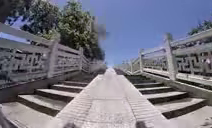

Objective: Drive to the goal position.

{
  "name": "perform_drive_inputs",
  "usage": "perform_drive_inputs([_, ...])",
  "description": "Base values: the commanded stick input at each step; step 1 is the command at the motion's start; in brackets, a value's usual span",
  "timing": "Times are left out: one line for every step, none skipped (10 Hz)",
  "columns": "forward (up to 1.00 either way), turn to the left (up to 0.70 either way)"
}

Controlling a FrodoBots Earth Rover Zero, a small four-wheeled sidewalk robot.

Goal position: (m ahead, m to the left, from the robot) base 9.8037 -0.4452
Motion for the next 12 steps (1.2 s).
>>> perform_drive_inputs([0.45,0.0])
perform_drive_inputs([0.45,0.0])
perform_drive_inputs([0.45,0.0])
perform_drive_inputs([0.45,0.0])
perform_drive_inputs([0.45,0.0])
perform_drive_inputs([0.45,0.0])
perform_drive_inputs([0.45,0.0])
perform_drive_inputs([0.45,0.0])
perform_drive_inputs([0.45,0.0])
perform_drive_inputs([0.45,0.0])
perform_drive_inputs([0.45,0.0])
perform_drive_inputs([0.45,0.0])
